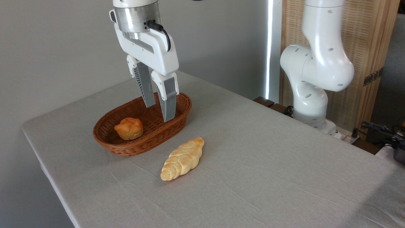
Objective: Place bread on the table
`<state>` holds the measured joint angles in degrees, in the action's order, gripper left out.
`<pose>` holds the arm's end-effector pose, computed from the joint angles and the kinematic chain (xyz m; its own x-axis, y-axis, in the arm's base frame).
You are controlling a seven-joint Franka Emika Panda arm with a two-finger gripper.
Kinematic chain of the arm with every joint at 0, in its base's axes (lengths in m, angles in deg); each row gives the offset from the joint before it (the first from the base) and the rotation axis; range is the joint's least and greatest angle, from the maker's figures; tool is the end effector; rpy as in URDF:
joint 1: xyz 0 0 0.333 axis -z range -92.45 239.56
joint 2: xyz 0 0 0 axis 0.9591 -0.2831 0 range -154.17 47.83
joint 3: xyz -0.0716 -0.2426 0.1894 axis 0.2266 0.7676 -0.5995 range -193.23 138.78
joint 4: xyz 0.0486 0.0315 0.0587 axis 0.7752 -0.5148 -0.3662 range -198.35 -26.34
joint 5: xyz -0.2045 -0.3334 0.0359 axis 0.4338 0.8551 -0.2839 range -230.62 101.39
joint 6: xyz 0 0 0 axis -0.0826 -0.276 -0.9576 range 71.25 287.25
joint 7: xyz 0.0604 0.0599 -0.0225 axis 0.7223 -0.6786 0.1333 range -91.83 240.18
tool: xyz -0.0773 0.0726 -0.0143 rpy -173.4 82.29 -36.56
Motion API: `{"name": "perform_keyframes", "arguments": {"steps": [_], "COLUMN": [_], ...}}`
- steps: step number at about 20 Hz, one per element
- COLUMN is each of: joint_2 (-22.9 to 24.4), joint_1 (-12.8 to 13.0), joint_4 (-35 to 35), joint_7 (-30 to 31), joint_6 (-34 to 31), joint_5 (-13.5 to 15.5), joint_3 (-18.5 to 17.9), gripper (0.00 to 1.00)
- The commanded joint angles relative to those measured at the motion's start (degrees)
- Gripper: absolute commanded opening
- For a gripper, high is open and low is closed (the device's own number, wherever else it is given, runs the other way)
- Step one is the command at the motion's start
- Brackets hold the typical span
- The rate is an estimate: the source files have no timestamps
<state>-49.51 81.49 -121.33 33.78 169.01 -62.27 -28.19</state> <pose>0.5383 -0.0695 0.5954 0.6800 -0.7318 0.0459 -0.7329 -0.6801 0.0157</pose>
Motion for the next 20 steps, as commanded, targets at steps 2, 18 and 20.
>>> {"name": "perform_keyframes", "arguments": {"steps": [2, 18, 20], "joint_2": [0.7, 1.8, 1.8], "joint_1": [0.3, 0.2, 0.2], "joint_4": [0.5, 0.5, 0.6], "joint_7": [-3.2, -4.4, -4.5], "joint_6": [-1.8, -2.0, -2.0], "joint_5": [-0.5, -0.5, -0.5], "joint_3": [-1.3, -3.0, -3.0], "gripper": [1.00, 1.00, 1.00]}}
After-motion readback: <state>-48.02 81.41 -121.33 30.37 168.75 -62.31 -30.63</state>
